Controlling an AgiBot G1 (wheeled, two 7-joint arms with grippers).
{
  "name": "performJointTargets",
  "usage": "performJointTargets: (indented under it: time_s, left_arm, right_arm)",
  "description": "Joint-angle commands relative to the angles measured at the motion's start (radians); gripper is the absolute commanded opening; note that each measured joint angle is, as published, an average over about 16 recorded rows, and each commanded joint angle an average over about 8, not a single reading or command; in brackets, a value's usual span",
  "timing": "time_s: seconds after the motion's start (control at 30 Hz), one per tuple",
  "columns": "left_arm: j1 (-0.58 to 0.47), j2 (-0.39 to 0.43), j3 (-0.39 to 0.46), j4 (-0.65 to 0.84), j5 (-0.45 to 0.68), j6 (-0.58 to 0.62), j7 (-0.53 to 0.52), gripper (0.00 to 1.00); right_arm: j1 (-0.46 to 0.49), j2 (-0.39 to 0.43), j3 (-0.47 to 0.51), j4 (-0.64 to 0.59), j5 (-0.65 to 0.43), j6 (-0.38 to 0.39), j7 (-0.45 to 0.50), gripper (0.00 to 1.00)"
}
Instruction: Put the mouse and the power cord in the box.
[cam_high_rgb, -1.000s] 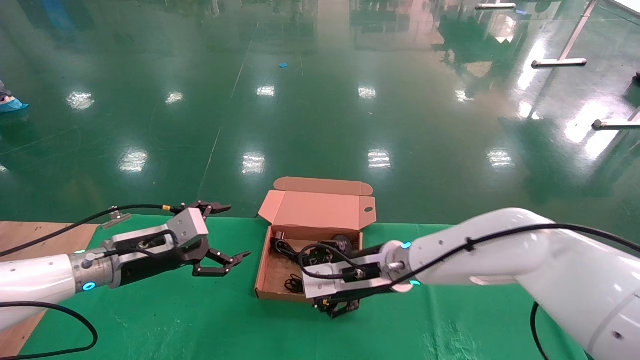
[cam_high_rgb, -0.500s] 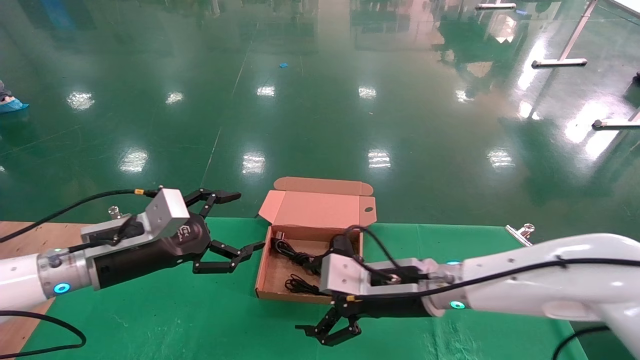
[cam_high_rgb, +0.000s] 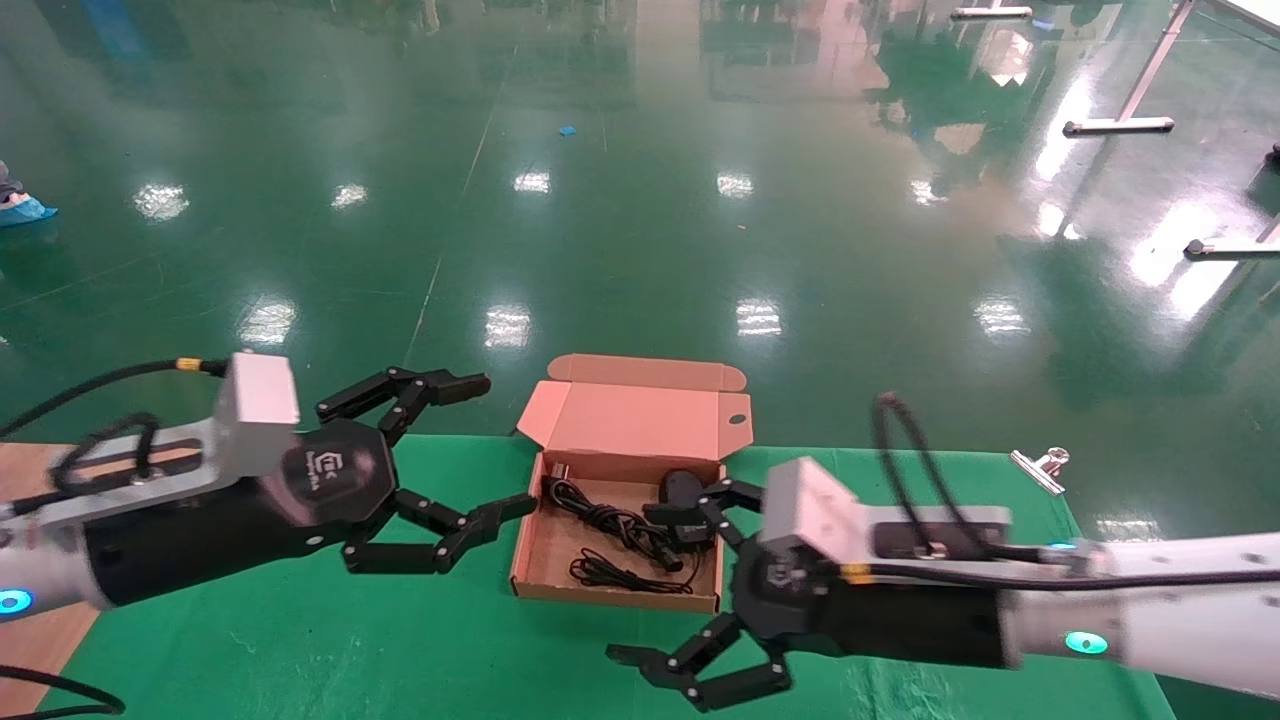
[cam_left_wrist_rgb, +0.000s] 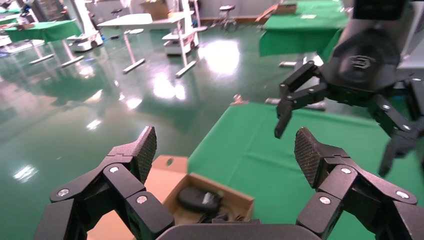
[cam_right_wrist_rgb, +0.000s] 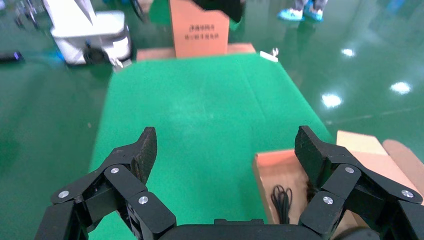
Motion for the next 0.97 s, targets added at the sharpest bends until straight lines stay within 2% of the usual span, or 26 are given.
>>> performJointTargets:
  time_s: [0.03, 0.6, 0.8, 0.97]
  left_arm:
    - [0.013, -0.014, -0.018, -0.037, -0.005, 0.016, -0.034, 1.0]
    - [0.126, -0.137, -0.172, -0.351, -0.05, 0.151, -0.326, 1.0]
    - [0.157, -0.17, -0.215, -0.438, -0.063, 0.188, -0.403, 1.0]
    - [0.169, -0.183, -0.232, -0.473, -0.068, 0.203, -0.428, 1.0]
  right_arm:
    - [-0.02, 0.025, 0.038, 0.022, 0.024, -0.026, 0.017, 1.0]
    - [-0.191, 0.239, 0.361, 0.209, 0.223, -0.242, 0.157, 1.0]
    - [-0.221, 0.277, 0.42, 0.242, 0.259, -0.281, 0.179, 1.0]
    - [-0.229, 0.286, 0.436, 0.25, 0.269, -0.291, 0.179, 1.0]
